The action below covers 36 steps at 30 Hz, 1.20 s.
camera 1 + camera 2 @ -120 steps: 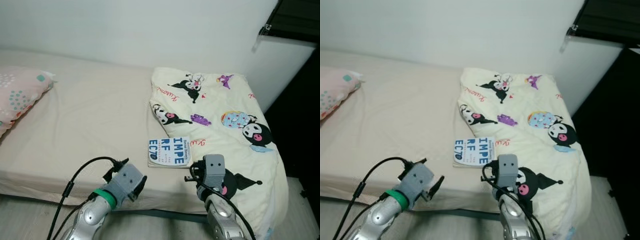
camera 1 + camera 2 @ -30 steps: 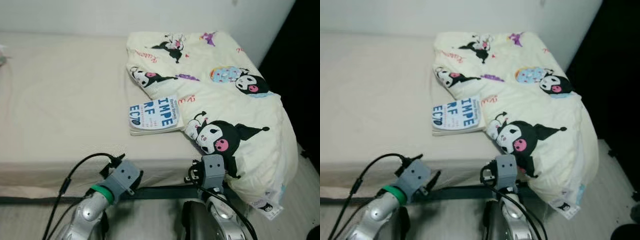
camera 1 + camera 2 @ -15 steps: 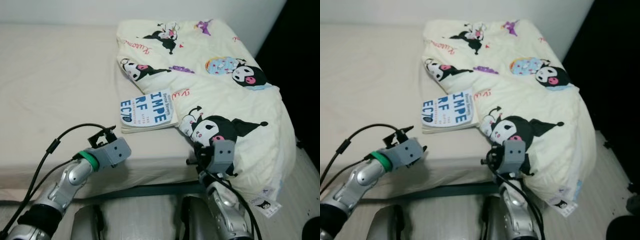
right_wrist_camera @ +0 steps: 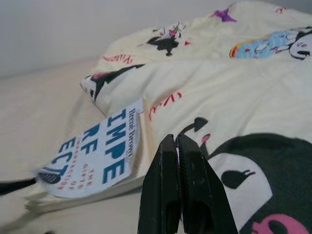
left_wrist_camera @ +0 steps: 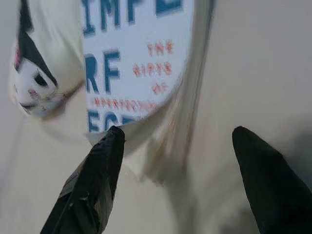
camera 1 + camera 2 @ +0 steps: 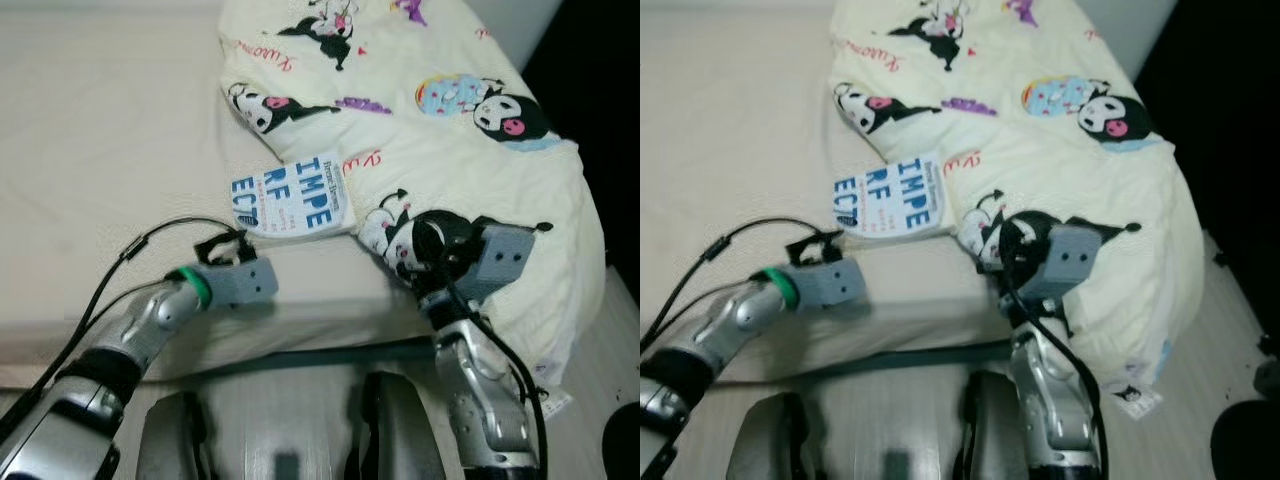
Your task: Clean up the room
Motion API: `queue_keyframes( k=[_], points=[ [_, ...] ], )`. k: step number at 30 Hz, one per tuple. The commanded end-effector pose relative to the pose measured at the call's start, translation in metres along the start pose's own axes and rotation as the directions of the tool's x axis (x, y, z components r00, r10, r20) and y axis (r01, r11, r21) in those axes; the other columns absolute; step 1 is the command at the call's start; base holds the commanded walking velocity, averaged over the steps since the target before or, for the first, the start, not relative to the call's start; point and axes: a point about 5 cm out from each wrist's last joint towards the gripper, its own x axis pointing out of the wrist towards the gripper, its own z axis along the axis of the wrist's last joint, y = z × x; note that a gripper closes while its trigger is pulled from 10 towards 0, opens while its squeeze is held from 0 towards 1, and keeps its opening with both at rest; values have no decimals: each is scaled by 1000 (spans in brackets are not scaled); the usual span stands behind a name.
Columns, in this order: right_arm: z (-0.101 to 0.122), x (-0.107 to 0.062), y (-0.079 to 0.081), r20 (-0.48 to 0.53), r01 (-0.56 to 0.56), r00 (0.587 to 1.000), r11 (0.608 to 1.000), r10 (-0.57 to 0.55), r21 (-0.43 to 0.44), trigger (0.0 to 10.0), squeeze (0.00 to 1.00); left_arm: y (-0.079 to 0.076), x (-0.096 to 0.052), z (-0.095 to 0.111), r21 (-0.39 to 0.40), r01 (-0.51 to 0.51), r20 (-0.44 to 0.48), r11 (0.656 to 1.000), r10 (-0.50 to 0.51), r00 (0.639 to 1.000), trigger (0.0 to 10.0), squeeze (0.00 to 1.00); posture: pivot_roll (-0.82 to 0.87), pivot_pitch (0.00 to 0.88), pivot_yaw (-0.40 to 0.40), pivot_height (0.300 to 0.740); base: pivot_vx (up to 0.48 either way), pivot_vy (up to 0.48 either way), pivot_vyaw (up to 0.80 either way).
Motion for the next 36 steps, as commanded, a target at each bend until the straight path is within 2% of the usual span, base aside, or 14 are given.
queue_keyframes(
  k=[1, 3, 9, 10, 11, 12, 13, 14, 15, 16, 21, 30, 32, 36],
  points=[
    [-2, -5, 1, -22, 5, 1000, 1000, -4, 16, 10000, 0, -9, -2, -3, 22, 29, -9, 999, -29, 1000, 10000, 0, -189, 317, 21, 505, 0, 0, 0],
    [0, -11, 9, -37, -5, 999, 1000, 6, 29, 10000, 0, -2, 6, 3, 161, -29, 9, 986, 28, 1000, 10000, 0, -215, 343, 24, 505, 0, 0, 0],
    [6, -19, 15, -75, -3, 997, 999, 6, 41, 10000, 0, 3, 13, 4, 248, -55, -4, 967, 58, 998, 9882, 0, -252, 382, 31, 505, 0, 0, 0],
    [9, -23, 15, -86, 7, 996, 999, -3, 39, 10000, 0, 5, 13, 1, 331, -71, -12, 941, 80, 997, 7490, 0, -257, 388, 32, 505, 0, 0, 0],
    [9, -24, 14, -89, 9, 996, 999, -6, 38, 10000, 0, 6, 13, 0, 349, -76, -14, 934, 87, 996, 7490, 0, -257, 388, 32, 505, 0, 0, 0],
    [9, -25, 14, -95, 15, 995, 999, -12, 36, 10000, 0, 7, 13, -2, 358, -74, -30, 931, 90, 995, 3647, 0, -262, 398, 34, 505, 0, 0, 0],
    [9, -25, 14, -95, 15, 995, 999, -12, 36, 10000, 0, 7, 13, -2, 358, -74, -30, 931, 90, 995, 3647, 0, -262, 398, 34, 505, 0, 0, 0],
    [10, -26, 14, -101, 19, 995, 999, -16, 35, 10000, 0, 6, 12, -5, 356, -60, -50, 933, 83, 995, 2118, 0, -262, 403, 37, 505, 0, 0, 0],
    [10, -26, 14, -101, 19, 995, 999, -16, 35, 10000, 0, 6, 12, -5, 356, -60, -50, 933, 83, 995, 2118, 0, -262, 403, 37, 505, 0, 0, 0],
    [10, -28, 14, -105, 23, 994, 999, -19, 33, 10000, 0, 6, 11, -8, 360, -52, -62, 932, 79, 995, 0, 0, -263, 403, 38, 505, 0, 0, 0],
    [8, -31, 14, -121, 34, 992, 999, -30, 34, 10000, 0, 7, 7, -14, 401, -68, -70, 914, 105, 992, 0, 0, -259, 400, 41, 505, 0, 0, 0],
    [9, -30, 15, -134, 33, 991, 999, -28, 35, 10000, 0, 20, 1, -23, 470, -144, -73, 871, 202, 977, 0, 0, -250, 392, 33, 505, 0, 0, 0],
    [10, -30, 15, -143, 30, 989, 999, -25, 35, 10000, 0, 33, -4, -30, 490, -209, -82, 846, 283, 956, 0, 0, -243, 383, 29, 505, 0, 0, 0],
    [9, -29, 16, -148, 25, 989, 999, -19, 37, 10000, 0, 41, -8, -35, 502, -245, -88, 830, 331, 940, 0, 0, -236, 375, 28, 505, 0, 0, 0]
  ],
)
